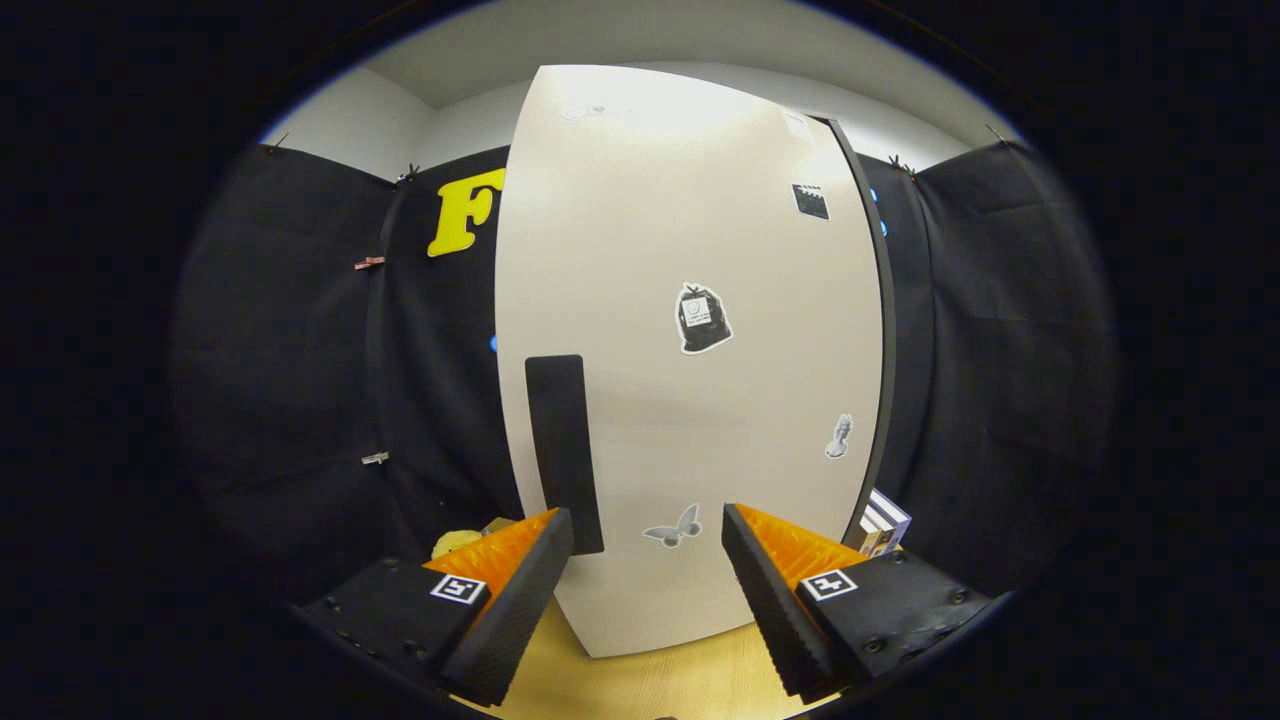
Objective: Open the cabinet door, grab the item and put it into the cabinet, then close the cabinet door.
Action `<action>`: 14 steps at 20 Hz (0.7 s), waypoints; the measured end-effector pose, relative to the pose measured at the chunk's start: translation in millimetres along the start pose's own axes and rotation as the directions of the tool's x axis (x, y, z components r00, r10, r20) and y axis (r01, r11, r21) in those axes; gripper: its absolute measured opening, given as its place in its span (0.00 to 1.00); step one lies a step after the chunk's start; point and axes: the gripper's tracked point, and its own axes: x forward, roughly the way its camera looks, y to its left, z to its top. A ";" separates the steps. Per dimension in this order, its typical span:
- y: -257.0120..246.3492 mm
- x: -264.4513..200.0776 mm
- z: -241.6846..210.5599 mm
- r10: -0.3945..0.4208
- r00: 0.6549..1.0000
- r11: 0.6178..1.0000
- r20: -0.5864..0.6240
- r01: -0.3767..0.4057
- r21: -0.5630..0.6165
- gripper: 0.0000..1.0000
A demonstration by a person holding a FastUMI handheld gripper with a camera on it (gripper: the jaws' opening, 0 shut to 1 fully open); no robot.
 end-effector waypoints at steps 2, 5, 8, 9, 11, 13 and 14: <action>-4.9 -1.4 -2.5 0.016 1.000 1.000 0.000 -0.016 0.005 0.98; -25.6 -9.7 -2.7 0.047 0.999 0.999 0.016 -0.047 0.022 0.98; -52.1 -18.8 -0.4 0.086 0.996 0.996 0.038 -0.087 0.028 0.98; -63.1 -22.0 1.2 0.100 0.994 0.994 0.043 -0.102 0.028 0.98; -86.1 -31.5 6.2 0.124 0.990 0.992 0.068 -0.125 0.015 0.98; -112.3 -44.5 13.4 0.118 0.986 0.993 0.116 -0.117 -0.014 0.98; -124.1 -51.7 15.0 0.109 0.985 0.994 0.132 -0.108 -0.020 0.98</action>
